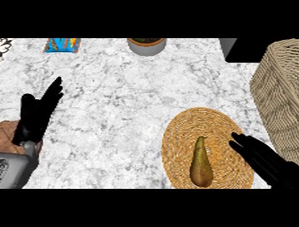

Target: Pick the pear from the placemat and place it in the basket

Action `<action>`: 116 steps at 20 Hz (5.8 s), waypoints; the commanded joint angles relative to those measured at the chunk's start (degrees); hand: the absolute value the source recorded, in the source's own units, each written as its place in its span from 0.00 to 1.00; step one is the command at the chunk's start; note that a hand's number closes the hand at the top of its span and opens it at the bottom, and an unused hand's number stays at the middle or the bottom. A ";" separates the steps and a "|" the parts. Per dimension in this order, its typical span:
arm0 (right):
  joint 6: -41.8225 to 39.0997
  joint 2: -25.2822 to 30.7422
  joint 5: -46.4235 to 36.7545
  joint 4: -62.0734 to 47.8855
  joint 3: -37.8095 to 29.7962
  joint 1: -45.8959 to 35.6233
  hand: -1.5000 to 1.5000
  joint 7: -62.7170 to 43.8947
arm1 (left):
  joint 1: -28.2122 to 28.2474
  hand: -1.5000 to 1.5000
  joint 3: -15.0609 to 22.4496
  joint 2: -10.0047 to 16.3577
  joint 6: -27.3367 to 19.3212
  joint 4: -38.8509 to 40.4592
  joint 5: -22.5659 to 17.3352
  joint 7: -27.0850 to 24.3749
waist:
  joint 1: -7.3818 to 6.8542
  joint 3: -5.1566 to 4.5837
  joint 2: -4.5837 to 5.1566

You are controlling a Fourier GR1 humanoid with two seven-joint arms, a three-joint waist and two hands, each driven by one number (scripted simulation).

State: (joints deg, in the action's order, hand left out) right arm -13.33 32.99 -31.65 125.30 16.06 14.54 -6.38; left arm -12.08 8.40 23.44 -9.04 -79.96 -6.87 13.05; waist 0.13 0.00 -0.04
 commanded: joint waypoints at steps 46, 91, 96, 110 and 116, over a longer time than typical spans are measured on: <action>8.02 -26.15 -22.99 -40.47 3.06 -12.23 0.00 13.13 | 2.91 0.50 -10.84 -10.95 9.74 -5.05 11.99 2.30 | -0.30 0.01 -0.01; -6.45 -31.56 -13.71 -1.20 -7.86 -50.62 1.00 -52.03 | -0.21 0.50 -13.53 -11.31 10.46 0.74 13.88 -0.44 | 0.29 -0.04 -0.18; -10.28 -29.91 -10.33 -8.29 -17.59 -64.46 1.00 -56.32 | 0.87 0.50 -11.84 -12.87 10.06 0.12 15.00 -0.66 | -0.09 -0.05 -0.09; -23.63 -5.74 -14.85 -27.76 -24.11 -68.85 1.00 -47.12 | 0.66 0.50 -13.30 -11.89 11.12 -1.47 13.49 1.25 | -0.21 -0.05 -0.10; -24.10 2.64 -13.77 -30.43 -30.69 -60.68 1.00 -38.22 | -0.19 0.50 -12.87 -12.81 10.42 0.50 14.37 0.12 | 0.37 0.01 0.03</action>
State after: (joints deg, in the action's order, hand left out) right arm -34.73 29.84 -45.70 97.23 -11.20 -49.40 -47.22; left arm -12.12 -4.77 11.17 1.39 -79.81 7.42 13.43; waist 0.36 -0.01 -0.04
